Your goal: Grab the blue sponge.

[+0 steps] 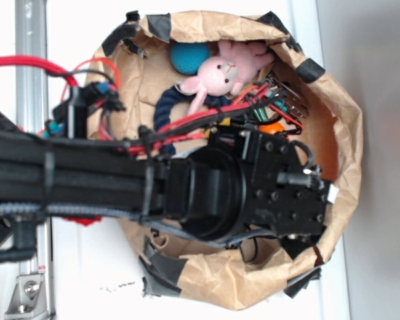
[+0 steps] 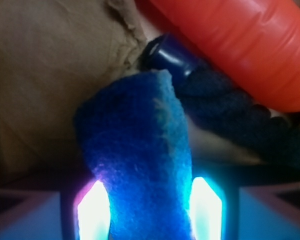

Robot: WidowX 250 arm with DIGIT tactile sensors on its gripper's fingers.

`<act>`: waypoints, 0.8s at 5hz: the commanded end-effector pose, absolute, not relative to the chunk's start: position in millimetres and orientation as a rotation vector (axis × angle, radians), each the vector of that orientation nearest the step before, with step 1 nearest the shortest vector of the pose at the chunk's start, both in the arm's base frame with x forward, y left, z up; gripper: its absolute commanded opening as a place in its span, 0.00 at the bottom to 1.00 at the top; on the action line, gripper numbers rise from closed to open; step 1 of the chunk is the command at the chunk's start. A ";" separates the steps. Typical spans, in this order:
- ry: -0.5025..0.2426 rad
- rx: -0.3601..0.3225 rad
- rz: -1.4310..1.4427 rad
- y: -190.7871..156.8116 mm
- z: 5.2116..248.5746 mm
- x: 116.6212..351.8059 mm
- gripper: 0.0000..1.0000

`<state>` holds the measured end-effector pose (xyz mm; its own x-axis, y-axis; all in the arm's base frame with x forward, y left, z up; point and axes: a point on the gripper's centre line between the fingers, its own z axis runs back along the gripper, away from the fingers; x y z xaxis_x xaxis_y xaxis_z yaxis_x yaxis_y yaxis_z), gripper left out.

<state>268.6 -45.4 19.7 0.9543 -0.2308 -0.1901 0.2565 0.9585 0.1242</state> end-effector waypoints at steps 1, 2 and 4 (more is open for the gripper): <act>-0.121 0.063 -0.138 -23.0 113.7 255.8 0.00; -0.230 0.083 -0.081 -8.3 162.6 241.0 0.00; -0.210 0.061 -0.093 -11.7 223.4 236.8 0.00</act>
